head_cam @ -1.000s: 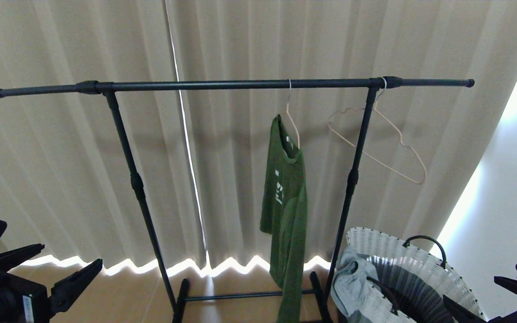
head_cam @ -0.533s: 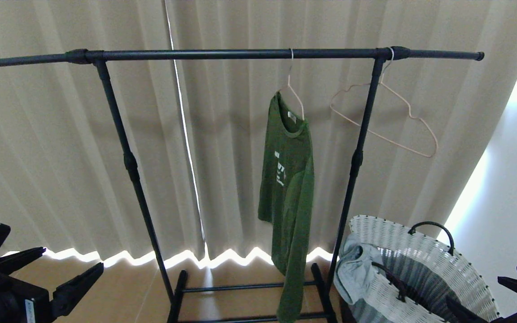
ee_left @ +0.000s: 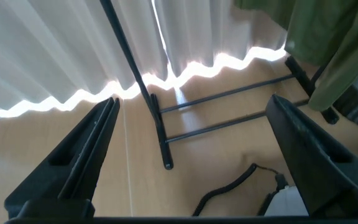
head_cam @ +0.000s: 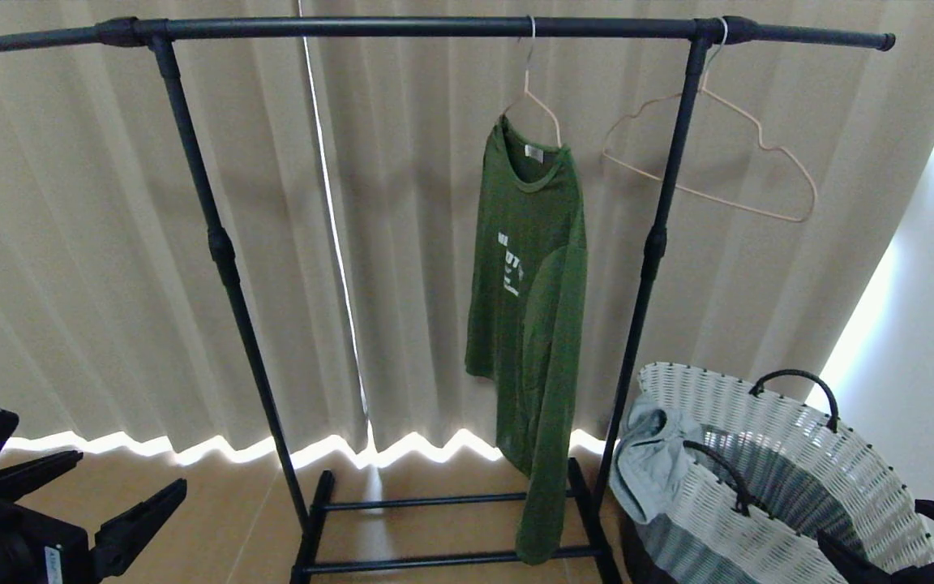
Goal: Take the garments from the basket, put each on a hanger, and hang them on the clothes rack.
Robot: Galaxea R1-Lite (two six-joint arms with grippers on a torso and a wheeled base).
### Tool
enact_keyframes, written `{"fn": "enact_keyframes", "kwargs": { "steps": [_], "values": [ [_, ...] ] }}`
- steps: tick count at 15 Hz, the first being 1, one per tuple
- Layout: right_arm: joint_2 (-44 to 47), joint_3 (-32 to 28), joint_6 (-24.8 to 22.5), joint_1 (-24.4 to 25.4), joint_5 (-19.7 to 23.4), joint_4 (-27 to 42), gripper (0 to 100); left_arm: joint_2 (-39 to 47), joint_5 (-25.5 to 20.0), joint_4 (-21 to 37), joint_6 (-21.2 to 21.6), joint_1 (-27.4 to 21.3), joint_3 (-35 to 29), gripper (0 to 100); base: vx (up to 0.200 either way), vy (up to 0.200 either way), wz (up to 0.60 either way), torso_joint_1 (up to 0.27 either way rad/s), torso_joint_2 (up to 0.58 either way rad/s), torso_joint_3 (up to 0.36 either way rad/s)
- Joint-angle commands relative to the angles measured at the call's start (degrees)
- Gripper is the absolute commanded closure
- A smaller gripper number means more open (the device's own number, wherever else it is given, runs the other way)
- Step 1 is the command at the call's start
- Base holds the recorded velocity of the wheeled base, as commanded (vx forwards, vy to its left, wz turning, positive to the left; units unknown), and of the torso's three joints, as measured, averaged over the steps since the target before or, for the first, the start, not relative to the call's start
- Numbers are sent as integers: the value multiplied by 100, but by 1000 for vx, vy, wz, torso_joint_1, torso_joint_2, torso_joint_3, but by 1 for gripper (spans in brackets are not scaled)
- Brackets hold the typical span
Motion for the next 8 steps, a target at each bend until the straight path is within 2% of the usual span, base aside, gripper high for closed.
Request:
{"fn": "enact_keyframes", "kwargs": {
  "steps": [1, 3, 4, 6, 8],
  "values": [
    [31, 7, -2, -46, 1, 3, 0, -2, 4, -3, 11, -14, 3, 0, 0, 0, 0, -95, 442, 349],
    [5, 42, 7, -46, 18, -5, 0, 16, 4, -3, 37, -14, -15, 0, 0, 0, 0, -51, 366, 302],
    [-4, 51, -2, -46, 18, -5, 0, 42, 4, -3, 37, -14, -32, 0, 0, 0, 0, -27, 159, 119],
    [-31, 121, -222, -46, 27, -5, 0, 60, 4, -3, 55, -110, -59, 0, 0, 0, 0, -14, 76, 46],
    [-39, 165, -230, -46, 27, -14, 0, 16, 4, -3, 37, -260, -85, 0, 0, 0, 0, 0, 0, 0]
  ]
}}
